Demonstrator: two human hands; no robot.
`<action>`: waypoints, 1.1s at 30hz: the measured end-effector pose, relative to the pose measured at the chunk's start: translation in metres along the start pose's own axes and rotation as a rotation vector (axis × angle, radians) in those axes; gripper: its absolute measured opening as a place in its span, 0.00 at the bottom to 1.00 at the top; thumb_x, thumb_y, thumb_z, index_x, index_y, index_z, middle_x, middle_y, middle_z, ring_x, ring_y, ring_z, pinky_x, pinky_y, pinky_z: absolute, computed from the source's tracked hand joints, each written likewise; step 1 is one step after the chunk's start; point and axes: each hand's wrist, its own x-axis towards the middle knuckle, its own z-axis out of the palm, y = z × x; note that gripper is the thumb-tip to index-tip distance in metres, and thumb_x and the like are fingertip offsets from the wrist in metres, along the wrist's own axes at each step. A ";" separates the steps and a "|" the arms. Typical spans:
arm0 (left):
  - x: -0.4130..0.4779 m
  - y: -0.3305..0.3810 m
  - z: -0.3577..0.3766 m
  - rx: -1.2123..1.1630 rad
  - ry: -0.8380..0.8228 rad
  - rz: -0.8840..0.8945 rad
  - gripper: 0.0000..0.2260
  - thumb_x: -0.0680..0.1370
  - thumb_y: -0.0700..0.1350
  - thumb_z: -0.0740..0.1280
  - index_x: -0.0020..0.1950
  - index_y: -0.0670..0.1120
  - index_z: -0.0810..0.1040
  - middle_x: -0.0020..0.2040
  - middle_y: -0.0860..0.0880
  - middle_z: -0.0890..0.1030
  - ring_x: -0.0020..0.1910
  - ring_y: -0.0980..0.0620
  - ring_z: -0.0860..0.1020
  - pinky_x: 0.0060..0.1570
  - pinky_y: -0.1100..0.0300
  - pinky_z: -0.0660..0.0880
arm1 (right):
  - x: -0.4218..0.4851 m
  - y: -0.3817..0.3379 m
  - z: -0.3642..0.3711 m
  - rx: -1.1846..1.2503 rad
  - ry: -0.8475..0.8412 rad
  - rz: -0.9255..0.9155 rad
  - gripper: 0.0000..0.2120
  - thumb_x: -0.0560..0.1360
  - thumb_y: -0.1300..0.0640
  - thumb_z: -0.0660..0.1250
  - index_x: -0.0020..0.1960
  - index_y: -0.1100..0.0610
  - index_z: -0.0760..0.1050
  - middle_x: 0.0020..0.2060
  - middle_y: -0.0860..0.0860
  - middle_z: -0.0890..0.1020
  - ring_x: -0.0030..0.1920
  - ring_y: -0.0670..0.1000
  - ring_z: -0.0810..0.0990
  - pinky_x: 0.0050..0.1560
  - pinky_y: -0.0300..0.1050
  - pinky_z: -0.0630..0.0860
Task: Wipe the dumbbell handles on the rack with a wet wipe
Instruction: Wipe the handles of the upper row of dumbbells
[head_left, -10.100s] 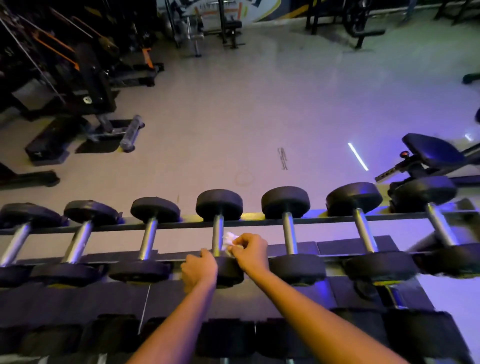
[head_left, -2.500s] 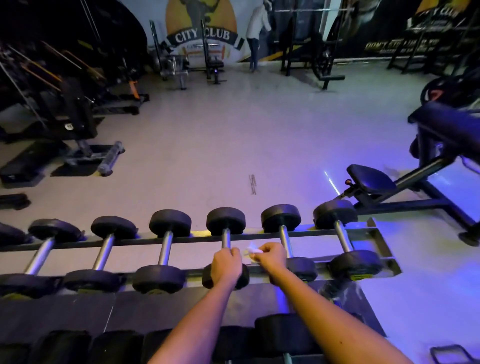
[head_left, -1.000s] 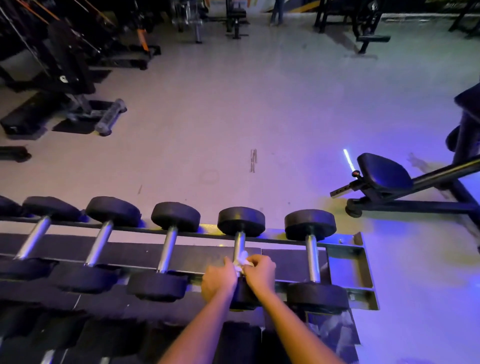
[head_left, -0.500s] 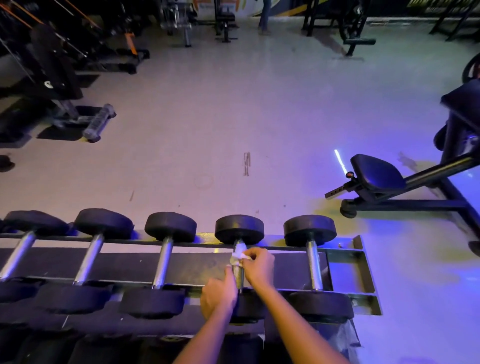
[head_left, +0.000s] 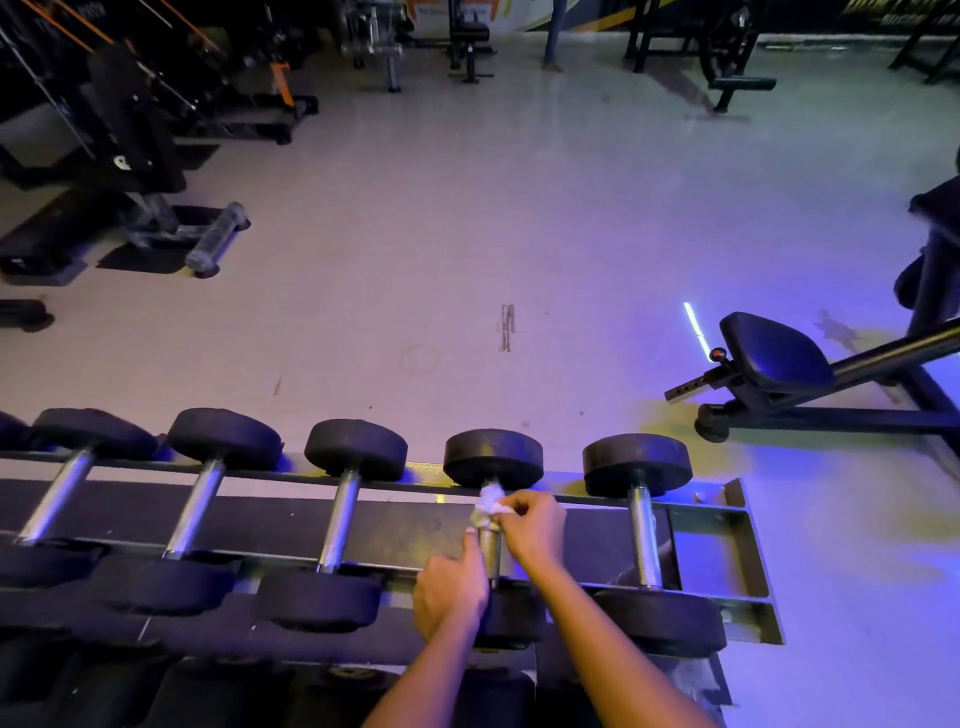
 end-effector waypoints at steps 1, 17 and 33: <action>0.000 0.000 0.000 -0.005 0.002 0.001 0.28 0.77 0.66 0.56 0.53 0.44 0.81 0.56 0.42 0.81 0.53 0.41 0.78 0.49 0.54 0.73 | 0.006 -0.004 0.000 -0.002 0.003 -0.009 0.05 0.68 0.62 0.71 0.33 0.60 0.80 0.29 0.57 0.80 0.31 0.46 0.71 0.30 0.41 0.67; 0.005 -0.003 0.004 0.001 0.010 0.018 0.26 0.77 0.65 0.57 0.49 0.45 0.82 0.53 0.42 0.81 0.51 0.42 0.78 0.45 0.57 0.71 | -0.028 0.026 -0.008 -0.080 -0.150 0.050 0.13 0.65 0.61 0.77 0.27 0.51 0.77 0.28 0.48 0.81 0.29 0.40 0.75 0.29 0.29 0.69; 0.008 -0.005 0.007 -0.013 0.026 0.027 0.26 0.77 0.64 0.58 0.53 0.43 0.82 0.55 0.41 0.81 0.52 0.40 0.78 0.44 0.56 0.70 | -0.010 0.010 -0.001 0.001 -0.050 0.050 0.14 0.64 0.52 0.79 0.30 0.60 0.79 0.31 0.56 0.83 0.30 0.46 0.74 0.31 0.39 0.70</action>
